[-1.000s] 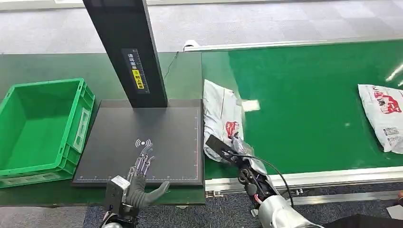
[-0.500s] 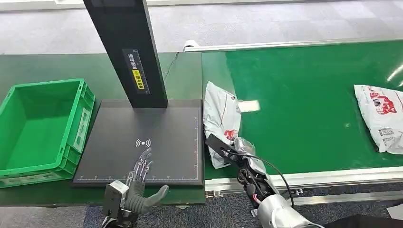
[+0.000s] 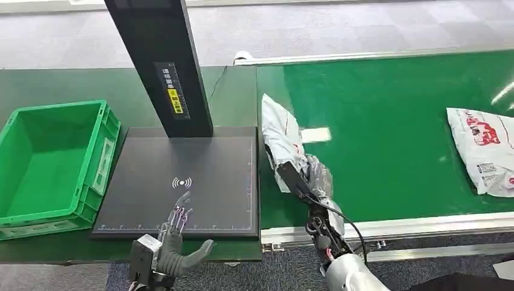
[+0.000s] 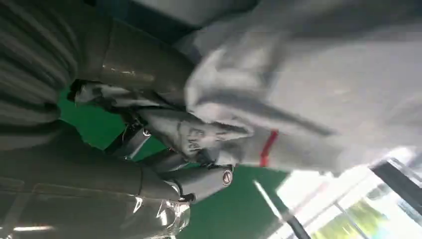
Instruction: Moved the parcel from conveyor to table for the left to box.
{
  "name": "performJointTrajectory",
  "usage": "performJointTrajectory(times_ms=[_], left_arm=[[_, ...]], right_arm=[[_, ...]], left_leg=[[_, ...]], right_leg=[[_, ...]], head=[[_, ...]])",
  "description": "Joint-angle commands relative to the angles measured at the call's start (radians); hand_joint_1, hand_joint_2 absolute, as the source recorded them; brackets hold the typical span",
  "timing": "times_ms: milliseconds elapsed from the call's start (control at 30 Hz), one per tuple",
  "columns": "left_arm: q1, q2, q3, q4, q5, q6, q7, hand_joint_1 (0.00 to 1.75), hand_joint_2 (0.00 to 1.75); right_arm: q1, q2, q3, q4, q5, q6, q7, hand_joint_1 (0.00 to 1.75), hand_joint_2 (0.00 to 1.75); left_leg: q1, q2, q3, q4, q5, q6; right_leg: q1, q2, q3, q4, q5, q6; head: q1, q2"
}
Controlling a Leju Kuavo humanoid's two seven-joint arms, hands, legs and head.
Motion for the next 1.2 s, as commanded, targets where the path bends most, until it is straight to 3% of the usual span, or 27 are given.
performJointTrajectory(times_ms=[33,133,233,433,533,700,767,800,867,900,1200], left_arm=[[-0.010,0.010,0.008,0.048,-0.005,0.024,-0.025,0.00,1.75],[-0.007,0.012,0.008,0.054,-0.002,0.031,-0.034,0.00,1.75],[-0.020,0.012,0.003,0.074,-0.002,0.032,-0.041,0.00,1.75],[-0.054,0.010,-0.001,0.089,-0.005,0.028,-0.043,0.00,1.75],[-0.063,0.019,-0.003,0.088,-0.006,0.027,-0.043,0.00,1.75],[-0.038,0.025,0.052,-0.019,0.008,0.072,-0.055,0.00,1.75],[-0.024,0.023,0.075,-0.069,0.012,0.079,-0.035,0.00,1.75],[-0.011,0.004,0.112,-0.115,-0.010,0.182,-0.028,0.00,1.75],[0.016,-0.024,0.156,-0.203,-0.051,0.375,-0.014,0.00,1.75],[0.029,-0.037,0.172,-0.245,-0.116,0.558,-0.030,0.00,1.75],[0.049,-0.025,0.153,-0.282,-0.114,0.568,-0.012,0.00,1.75]], right_arm=[[-0.010,0.092,-0.018,-0.408,-0.404,0.007,-0.256,1.75,1.75],[0.047,0.073,0.118,-0.570,-0.537,0.016,-0.256,1.75,1.75],[0.051,0.088,0.195,-0.579,-0.510,0.078,-0.256,1.75,1.75],[0.001,0.130,0.297,-0.415,-0.482,0.151,-0.251,1.75,1.75],[-0.051,0.133,0.425,-0.268,-0.524,0.262,-0.198,1.75,1.75],[-0.065,0.133,0.772,-0.143,-0.781,0.370,-0.087,1.75,1.75],[-0.061,0.133,0.837,-0.127,-0.836,0.356,-0.086,1.75,1.75],[-0.059,0.133,0.890,-0.110,-0.876,0.360,-0.055,1.75,1.75],[-0.045,0.133,0.929,-0.091,-0.904,0.346,-0.032,1.75,1.75],[-0.039,0.133,0.947,-0.081,-0.910,0.339,-0.017,1.75,1.75],[-0.039,0.133,0.951,-0.074,-0.914,0.338,-0.024,1.75,1.75]], left_leg=[[-0.001,0.004,-0.001,0.001,0.000,-0.001],[-0.001,0.000,-0.001,0.000,0.001,-0.001],[0.000,0.001,0.001,0.000,0.000,-0.001],[0.000,0.002,0.002,0.000,0.000,-0.001],[0.000,0.002,0.002,-0.001,0.001,-0.002],[0.001,0.006,0.003,-0.003,0.001,-0.002],[0.002,0.005,0.002,-0.001,0.000,-0.002],[0.002,0.005,0.003,-0.002,0.000,-0.002],[0.002,0.004,0.002,-0.001,0.000,-0.001],[0.002,0.004,0.004,-0.003,0.000,-0.002],[0.001,0.001,0.001,-0.001,0.000,-0.001]], right_leg=[[-0.001,0.004,-0.003,0.001,0.001,-0.001],[0.000,0.000,-0.002,0.000,0.000,0.000],[0.000,0.001,-0.001,0.000,0.000,0.000],[0.000,0.002,-0.001,0.000,0.000,-0.001],[0.001,0.003,0.000,-0.002,0.001,-0.001],[0.001,0.006,0.001,-0.002,0.002,-0.001],[0.001,0.005,0.000,-0.001,0.001,-0.001],[0.002,0.005,0.001,-0.001,0.001,-0.001],[0.001,0.004,0.000,0.000,0.000,-0.001],[0.001,0.005,0.002,-0.002,0.000,-0.001],[0.001,0.002,0.000,-0.001,0.000,0.000]], head=[[0.000,0.000],[0.000,0.000],[0.001,0.000],[0.000,0.000],[0.000,0.000],[0.001,0.000],[0.001,0.000],[0.001,0.000],[0.001,0.000],[0.001,0.000],[0.001,0.000]])
